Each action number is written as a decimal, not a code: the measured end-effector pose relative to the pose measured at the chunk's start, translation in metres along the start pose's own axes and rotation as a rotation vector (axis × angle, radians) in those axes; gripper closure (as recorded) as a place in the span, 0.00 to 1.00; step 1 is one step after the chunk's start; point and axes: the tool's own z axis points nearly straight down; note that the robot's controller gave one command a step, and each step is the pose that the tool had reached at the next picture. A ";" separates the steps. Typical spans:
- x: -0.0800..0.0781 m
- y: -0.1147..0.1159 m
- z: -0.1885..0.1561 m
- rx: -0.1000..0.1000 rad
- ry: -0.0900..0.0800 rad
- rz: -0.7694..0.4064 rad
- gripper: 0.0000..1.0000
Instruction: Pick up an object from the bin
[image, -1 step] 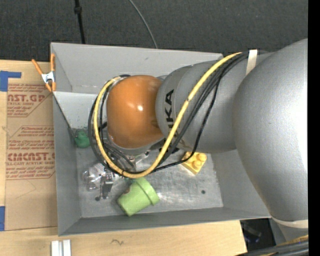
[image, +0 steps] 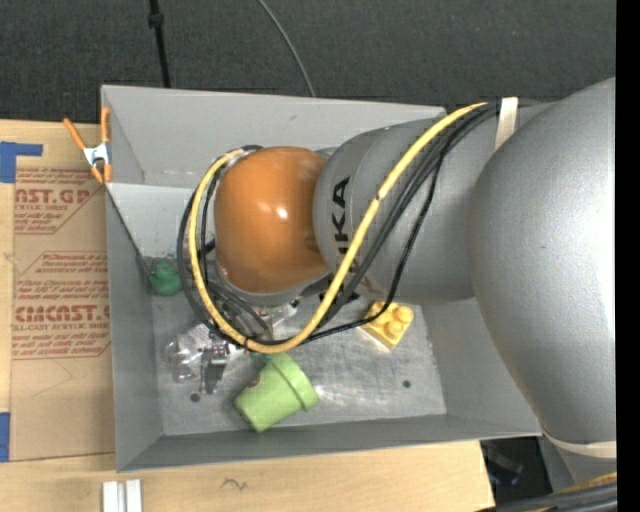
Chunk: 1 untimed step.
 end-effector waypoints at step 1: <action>-0.012 -0.022 0.058 -0.007 -0.016 -0.099 0.00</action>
Offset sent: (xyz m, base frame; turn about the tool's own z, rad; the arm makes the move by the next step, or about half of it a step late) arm 0.0179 -0.0383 -0.1067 -0.0833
